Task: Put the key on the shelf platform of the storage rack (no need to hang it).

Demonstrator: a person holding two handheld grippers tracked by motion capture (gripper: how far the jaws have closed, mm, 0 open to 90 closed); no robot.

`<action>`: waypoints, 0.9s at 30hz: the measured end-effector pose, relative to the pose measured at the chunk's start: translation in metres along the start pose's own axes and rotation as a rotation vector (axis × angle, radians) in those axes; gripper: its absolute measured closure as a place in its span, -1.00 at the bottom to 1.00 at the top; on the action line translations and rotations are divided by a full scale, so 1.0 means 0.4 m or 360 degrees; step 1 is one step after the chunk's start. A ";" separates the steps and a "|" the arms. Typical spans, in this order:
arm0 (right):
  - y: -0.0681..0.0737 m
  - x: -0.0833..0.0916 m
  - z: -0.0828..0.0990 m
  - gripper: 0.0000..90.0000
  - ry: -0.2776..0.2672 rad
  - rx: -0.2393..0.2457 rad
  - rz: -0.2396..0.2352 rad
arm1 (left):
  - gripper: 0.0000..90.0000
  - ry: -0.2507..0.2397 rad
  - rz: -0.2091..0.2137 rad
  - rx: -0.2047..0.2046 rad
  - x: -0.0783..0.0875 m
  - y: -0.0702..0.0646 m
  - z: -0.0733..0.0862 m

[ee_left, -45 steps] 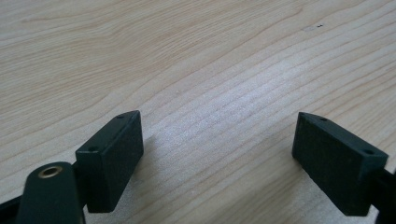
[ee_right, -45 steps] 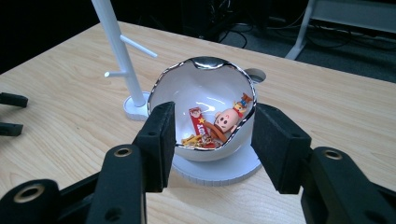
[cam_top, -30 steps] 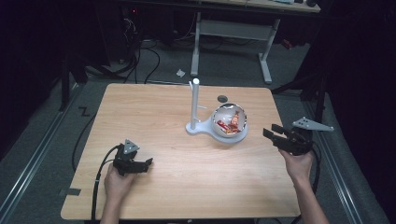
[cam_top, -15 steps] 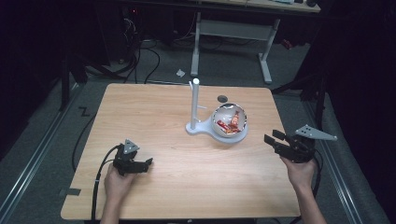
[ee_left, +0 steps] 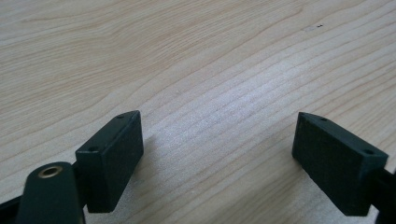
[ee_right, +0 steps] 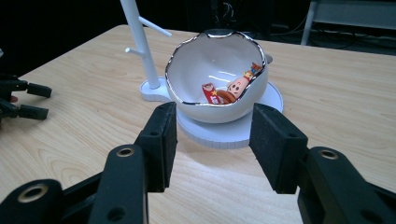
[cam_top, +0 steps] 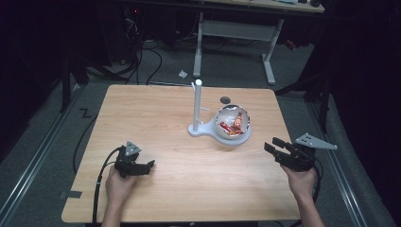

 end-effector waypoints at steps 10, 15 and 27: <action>0.015 -0.019 0.023 0.12 0.0016 0.0015 -0.0019 | -0.63 0.0000 0.0000 0.0000 0.000 0.000 0.000; 0.024 -0.032 0.034 0.10 0.0029 0.0030 -0.0024 | -0.63 0.0000 0.0000 0.0000 0.000 0.000 0.000; 0.055 -0.076 0.057 0.06 0.0083 0.0079 -0.0058 | -0.63 0.0000 0.0000 0.0000 0.000 0.000 0.000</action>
Point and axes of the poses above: each handheld gripper's, and its own axes: x roughly backward along the jaws, z roughly out of its underside, y roughly to its left, the point moved 5 cm from there along -x, roughly forward along the jaws, and after that the axes turned 5 degrees about y, right-handed, at the moved point
